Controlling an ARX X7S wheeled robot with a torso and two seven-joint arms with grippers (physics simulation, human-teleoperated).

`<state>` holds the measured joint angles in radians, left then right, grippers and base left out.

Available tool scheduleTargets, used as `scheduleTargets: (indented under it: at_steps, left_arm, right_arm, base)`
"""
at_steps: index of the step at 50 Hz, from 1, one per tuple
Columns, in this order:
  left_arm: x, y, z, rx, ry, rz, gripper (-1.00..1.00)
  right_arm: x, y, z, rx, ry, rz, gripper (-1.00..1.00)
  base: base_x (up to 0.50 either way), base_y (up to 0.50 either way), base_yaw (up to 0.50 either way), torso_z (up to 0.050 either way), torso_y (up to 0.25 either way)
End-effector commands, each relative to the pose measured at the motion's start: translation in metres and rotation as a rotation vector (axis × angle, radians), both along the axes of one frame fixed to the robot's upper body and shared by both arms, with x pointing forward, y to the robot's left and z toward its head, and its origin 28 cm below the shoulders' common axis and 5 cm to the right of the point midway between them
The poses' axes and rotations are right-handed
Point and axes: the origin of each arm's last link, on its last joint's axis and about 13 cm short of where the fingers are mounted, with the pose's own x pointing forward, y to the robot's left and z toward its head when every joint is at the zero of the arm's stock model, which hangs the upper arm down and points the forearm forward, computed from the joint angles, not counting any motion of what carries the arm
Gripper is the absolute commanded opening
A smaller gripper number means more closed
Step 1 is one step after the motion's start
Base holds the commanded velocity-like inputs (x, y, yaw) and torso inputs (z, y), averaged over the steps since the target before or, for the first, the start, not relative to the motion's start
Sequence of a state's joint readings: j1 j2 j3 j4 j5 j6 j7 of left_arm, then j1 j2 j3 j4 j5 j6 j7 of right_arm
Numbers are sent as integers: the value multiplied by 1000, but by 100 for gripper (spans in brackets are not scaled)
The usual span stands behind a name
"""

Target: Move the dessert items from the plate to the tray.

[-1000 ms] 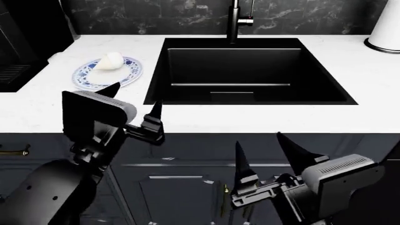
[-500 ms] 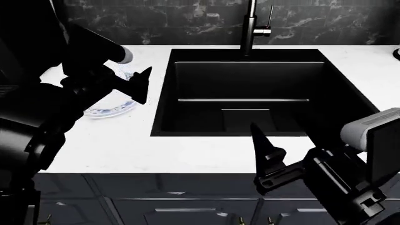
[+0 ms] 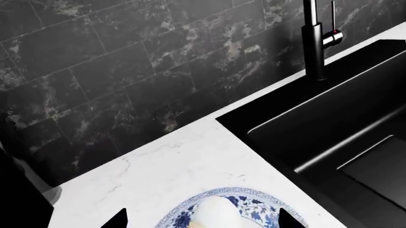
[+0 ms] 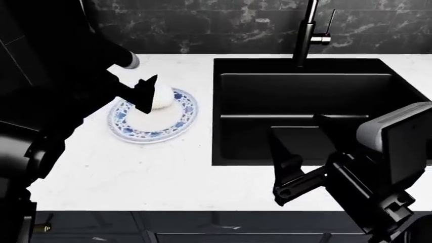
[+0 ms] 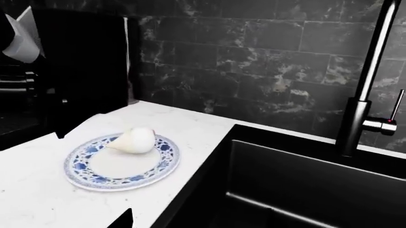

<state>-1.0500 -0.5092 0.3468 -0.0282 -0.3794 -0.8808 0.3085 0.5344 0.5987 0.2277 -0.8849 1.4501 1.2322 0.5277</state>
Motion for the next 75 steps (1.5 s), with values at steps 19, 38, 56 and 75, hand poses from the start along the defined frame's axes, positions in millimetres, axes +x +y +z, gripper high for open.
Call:
scheduleTargets:
  at_steps: [19,38,56,75]
  left_arm:
    - [-1,-4,-11,56,35,-30,100]
    - [-22,8,-32,40,232,-75,100]
    - [-18,11,-45,27,219,-45,100]
    - [-6,7,-66,14,246,-41,100]
  right_arm:
    - [-3,7,-3,-75,11,42,100]
    - [-3,7,-4,-57,36,74,100]
    - [-4,9,-3,-57,37,83,100]
    - [-6,9,-2,-65,40,98,100]
  base:
    - [447,0,0,0,1]
    - [0,0,0,0,0]
    - [0,0,0,0,0]
    - [0,0,0,0,0]
